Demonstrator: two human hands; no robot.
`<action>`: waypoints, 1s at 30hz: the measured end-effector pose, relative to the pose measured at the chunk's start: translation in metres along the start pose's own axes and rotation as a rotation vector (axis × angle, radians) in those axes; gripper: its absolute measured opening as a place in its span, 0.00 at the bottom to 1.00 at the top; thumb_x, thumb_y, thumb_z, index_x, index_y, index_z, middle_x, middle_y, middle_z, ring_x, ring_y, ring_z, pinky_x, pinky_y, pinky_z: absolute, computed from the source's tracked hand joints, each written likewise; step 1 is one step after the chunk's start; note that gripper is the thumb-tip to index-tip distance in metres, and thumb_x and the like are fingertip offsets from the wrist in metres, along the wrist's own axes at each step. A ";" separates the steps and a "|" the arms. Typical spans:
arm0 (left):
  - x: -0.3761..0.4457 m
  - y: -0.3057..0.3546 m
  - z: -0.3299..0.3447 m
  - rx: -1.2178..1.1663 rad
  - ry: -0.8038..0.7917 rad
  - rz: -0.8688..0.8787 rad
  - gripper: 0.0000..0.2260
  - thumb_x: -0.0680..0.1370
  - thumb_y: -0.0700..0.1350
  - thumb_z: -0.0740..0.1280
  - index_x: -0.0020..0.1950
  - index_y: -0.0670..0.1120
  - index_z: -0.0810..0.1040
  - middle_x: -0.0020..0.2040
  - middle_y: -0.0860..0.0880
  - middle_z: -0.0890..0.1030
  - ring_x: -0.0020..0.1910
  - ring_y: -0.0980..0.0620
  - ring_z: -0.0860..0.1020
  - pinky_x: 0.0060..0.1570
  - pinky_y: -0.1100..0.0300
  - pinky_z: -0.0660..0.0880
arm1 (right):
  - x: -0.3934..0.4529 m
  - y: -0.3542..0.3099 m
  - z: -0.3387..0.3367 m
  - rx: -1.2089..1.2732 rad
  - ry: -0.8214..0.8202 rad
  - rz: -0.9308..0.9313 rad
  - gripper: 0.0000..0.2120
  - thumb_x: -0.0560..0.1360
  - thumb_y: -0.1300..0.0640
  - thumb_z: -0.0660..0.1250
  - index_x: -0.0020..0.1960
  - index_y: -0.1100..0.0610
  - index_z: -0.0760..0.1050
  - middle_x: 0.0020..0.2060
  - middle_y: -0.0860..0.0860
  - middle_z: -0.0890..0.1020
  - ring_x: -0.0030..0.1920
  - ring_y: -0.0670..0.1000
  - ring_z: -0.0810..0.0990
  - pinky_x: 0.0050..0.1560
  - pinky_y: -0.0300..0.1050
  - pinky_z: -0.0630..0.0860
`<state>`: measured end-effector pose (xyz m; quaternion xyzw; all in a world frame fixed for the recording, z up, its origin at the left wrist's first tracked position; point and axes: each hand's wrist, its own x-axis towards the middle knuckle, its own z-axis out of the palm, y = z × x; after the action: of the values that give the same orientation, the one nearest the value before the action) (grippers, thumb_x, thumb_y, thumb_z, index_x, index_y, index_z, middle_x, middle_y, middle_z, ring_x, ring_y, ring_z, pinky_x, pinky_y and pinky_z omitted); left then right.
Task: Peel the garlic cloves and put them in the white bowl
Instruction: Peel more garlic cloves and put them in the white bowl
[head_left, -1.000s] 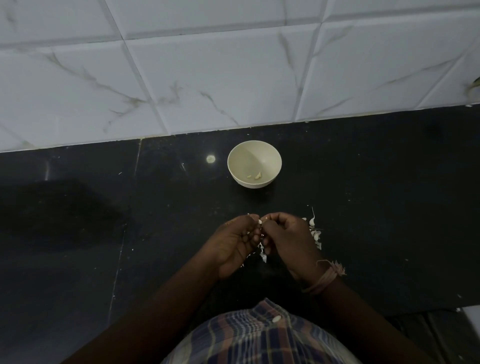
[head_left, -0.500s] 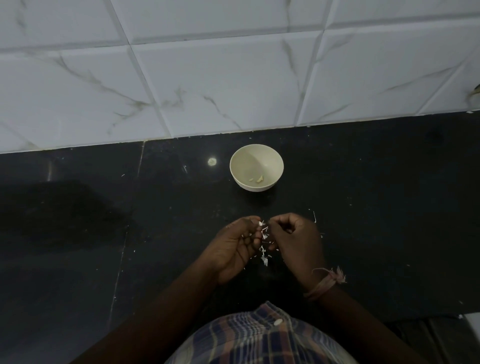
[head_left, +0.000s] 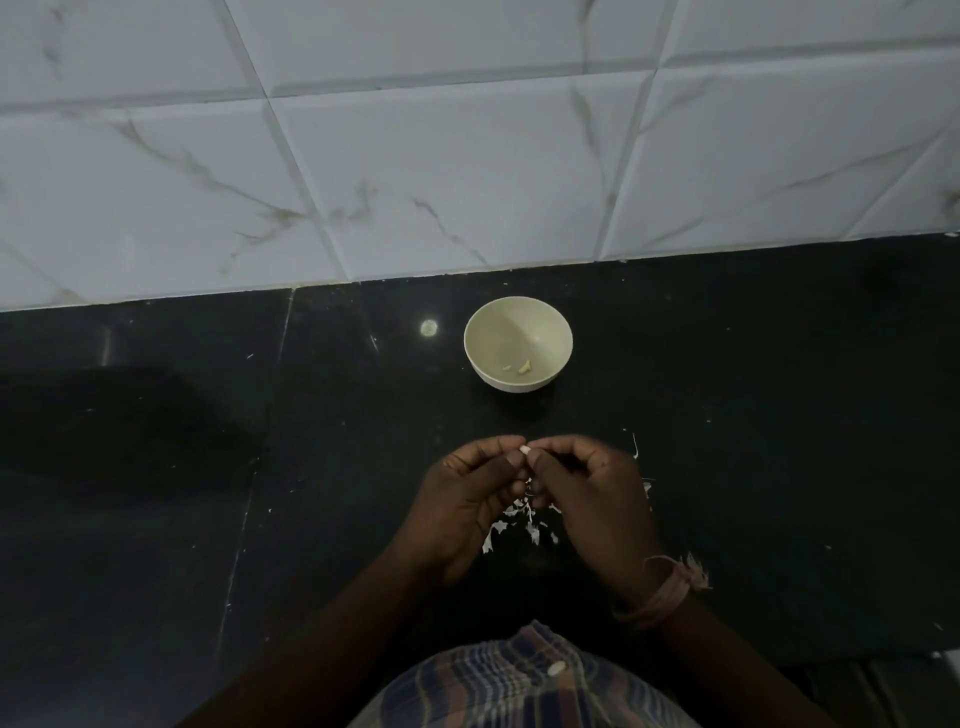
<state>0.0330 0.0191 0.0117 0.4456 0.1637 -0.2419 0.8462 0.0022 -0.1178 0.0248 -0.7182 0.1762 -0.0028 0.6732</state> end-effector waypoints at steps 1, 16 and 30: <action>-0.001 -0.001 -0.001 -0.016 0.002 0.009 0.11 0.72 0.35 0.70 0.53 0.37 0.82 0.46 0.41 0.85 0.39 0.52 0.83 0.41 0.63 0.81 | -0.001 0.000 0.001 0.034 -0.008 0.008 0.03 0.78 0.62 0.71 0.48 0.57 0.83 0.36 0.56 0.86 0.34 0.52 0.82 0.39 0.45 0.80; -0.018 -0.017 -0.007 -0.019 0.039 0.010 0.11 0.72 0.38 0.72 0.53 0.38 0.83 0.47 0.41 0.85 0.41 0.52 0.84 0.44 0.63 0.81 | -0.021 0.006 0.003 -0.010 -0.024 -0.031 0.05 0.79 0.64 0.68 0.48 0.58 0.83 0.36 0.52 0.86 0.33 0.43 0.83 0.36 0.35 0.76; -0.026 -0.021 -0.010 0.024 -0.014 0.070 0.08 0.72 0.37 0.72 0.50 0.40 0.85 0.53 0.36 0.85 0.50 0.43 0.84 0.51 0.55 0.82 | -0.024 0.006 -0.006 -0.461 -0.014 -0.310 0.01 0.75 0.55 0.71 0.46 0.51 0.80 0.40 0.44 0.82 0.41 0.43 0.81 0.41 0.39 0.79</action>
<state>-0.0008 0.0239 0.0045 0.4595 0.1393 -0.2170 0.8499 -0.0231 -0.1180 0.0256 -0.8707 0.0556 -0.0607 0.4849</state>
